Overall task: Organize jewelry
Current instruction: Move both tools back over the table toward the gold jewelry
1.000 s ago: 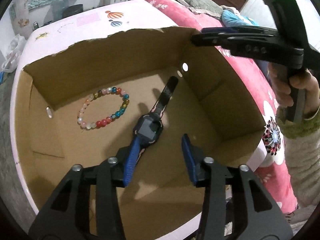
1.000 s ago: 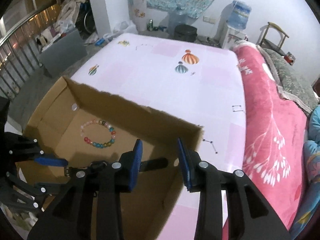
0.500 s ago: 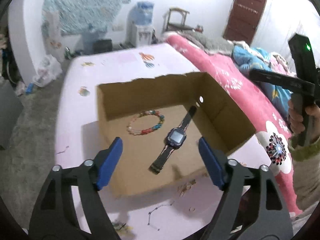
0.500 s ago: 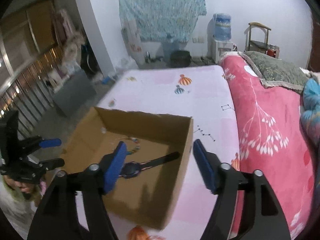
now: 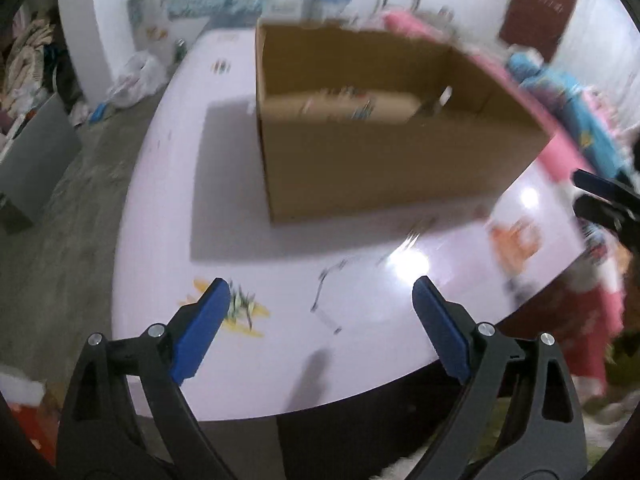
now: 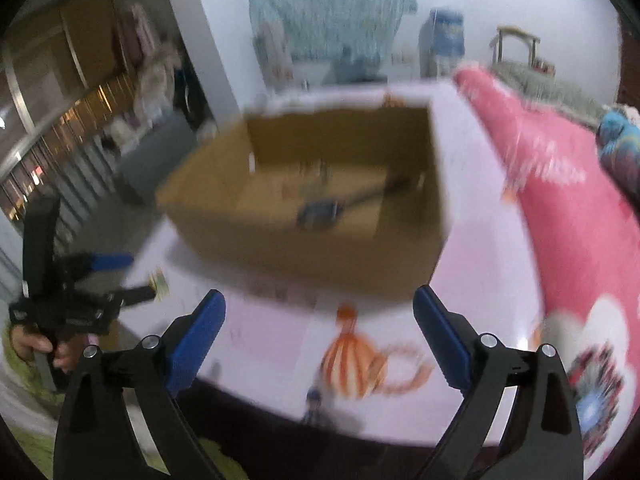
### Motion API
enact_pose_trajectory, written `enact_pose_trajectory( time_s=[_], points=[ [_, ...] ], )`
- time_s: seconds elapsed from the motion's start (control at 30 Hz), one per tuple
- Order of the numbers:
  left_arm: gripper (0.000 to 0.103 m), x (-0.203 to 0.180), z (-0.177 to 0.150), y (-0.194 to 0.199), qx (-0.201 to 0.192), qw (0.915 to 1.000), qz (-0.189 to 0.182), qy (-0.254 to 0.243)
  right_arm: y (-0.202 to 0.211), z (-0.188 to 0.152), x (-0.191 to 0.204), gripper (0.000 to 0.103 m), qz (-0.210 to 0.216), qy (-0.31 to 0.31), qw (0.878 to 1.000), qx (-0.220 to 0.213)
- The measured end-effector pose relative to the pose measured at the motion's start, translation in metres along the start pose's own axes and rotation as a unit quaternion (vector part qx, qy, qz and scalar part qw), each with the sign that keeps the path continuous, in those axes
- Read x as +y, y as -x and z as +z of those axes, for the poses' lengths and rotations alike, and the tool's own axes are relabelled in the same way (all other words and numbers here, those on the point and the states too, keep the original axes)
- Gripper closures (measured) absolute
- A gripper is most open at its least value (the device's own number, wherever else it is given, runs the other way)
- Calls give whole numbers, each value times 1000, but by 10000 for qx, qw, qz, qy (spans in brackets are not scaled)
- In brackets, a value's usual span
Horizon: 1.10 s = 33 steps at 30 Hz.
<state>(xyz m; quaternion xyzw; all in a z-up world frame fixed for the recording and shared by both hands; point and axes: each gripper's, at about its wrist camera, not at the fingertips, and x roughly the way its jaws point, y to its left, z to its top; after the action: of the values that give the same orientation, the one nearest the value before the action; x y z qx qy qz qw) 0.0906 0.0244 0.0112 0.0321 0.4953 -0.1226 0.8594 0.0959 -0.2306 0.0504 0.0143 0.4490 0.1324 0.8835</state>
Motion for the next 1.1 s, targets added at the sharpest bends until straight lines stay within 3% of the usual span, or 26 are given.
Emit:
enact_pose_trajectory(
  time_s=[0.13,0.23,0.6,0.7,1.1],
  points=[
    [14,-6,-14,-29,236,9988,389,-168,-39,-27,17,11,-61,10,9989,474],
    [14,-6,-19,-41,341,9985,397,-143,-54,-36,27,11,-91,50,9981,607],
    [7,1,-22,-43,64,9995,318,-54,-75,-42,40,11,-657,448,9944,701],
    [7,-1,-22,-43,43,9995,315,-65,-77,-42,42,7,-680,417,9943,708],
    [7,4,-21,-46,81,9996,247,-148,-82,-42,49,6,-716,473,9935,746]
  ],
)
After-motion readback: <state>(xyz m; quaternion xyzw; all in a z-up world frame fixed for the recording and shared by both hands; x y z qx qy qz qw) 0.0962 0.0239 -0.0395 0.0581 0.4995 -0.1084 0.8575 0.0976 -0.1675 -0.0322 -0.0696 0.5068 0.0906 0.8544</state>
